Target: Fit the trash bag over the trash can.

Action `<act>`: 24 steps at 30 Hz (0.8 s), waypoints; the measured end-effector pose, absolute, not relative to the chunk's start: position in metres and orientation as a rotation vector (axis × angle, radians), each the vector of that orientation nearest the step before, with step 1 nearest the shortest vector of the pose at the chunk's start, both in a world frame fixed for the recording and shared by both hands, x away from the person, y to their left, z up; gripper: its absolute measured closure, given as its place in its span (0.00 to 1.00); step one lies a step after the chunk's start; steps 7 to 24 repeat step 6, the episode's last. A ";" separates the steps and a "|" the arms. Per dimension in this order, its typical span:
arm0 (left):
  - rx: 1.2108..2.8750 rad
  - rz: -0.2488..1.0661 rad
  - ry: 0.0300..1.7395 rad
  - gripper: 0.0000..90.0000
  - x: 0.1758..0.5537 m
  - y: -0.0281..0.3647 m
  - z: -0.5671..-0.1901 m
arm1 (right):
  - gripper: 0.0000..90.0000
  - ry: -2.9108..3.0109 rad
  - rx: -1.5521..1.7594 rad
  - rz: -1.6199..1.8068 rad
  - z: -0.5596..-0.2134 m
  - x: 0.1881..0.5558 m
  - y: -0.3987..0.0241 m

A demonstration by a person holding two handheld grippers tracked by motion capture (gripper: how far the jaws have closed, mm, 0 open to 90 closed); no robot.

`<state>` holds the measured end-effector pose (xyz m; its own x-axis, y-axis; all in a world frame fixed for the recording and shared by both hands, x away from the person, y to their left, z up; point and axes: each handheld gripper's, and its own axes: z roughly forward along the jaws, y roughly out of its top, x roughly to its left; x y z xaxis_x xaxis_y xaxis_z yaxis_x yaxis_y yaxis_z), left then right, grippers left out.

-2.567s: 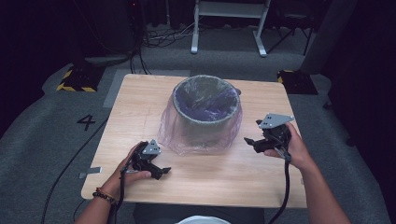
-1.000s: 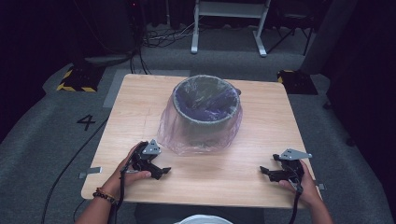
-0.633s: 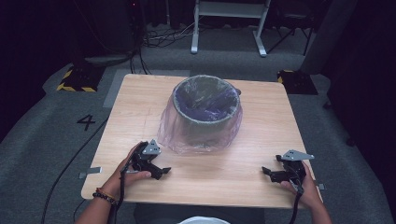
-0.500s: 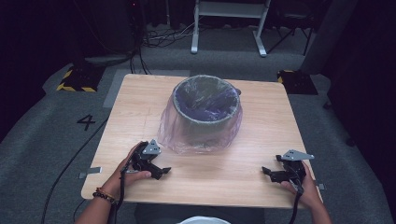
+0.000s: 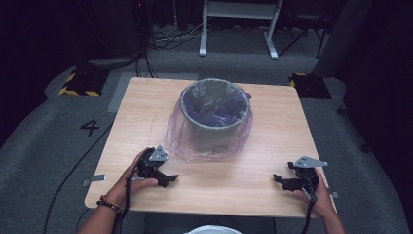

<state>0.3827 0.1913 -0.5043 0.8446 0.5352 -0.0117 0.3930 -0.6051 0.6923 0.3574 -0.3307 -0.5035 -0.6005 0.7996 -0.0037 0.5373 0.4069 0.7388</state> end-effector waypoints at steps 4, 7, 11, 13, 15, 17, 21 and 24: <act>2.296 0.255 0.672 0.04 0.383 0.191 -0.504 | 0.17 2.311 1.152 1.017 -0.503 0.357 -0.331; 2.298 0.254 0.671 0.04 0.383 0.191 -0.504 | 0.17 2.311 1.153 1.018 -0.503 0.357 -0.331; 2.298 0.254 0.671 0.04 0.383 0.191 -0.504 | 0.17 2.311 1.153 1.018 -0.503 0.357 -0.331; 2.298 0.254 0.671 0.04 0.383 0.191 -0.504 | 0.17 2.311 1.153 1.018 -0.503 0.357 -0.331; 2.298 0.254 0.671 0.04 0.383 0.191 -0.504 | 0.17 2.311 1.153 1.018 -0.503 0.357 -0.331; 2.298 0.254 0.671 0.04 0.383 0.191 -0.504 | 0.17 2.311 1.153 1.018 -0.503 0.357 -0.331; 2.298 0.254 0.671 0.04 0.383 0.191 -0.504 | 0.17 2.311 1.153 1.018 -0.503 0.357 -0.331; 2.298 0.254 0.671 0.04 0.383 0.191 -0.504 | 0.17 2.311 1.153 1.018 -0.503 0.357 -0.331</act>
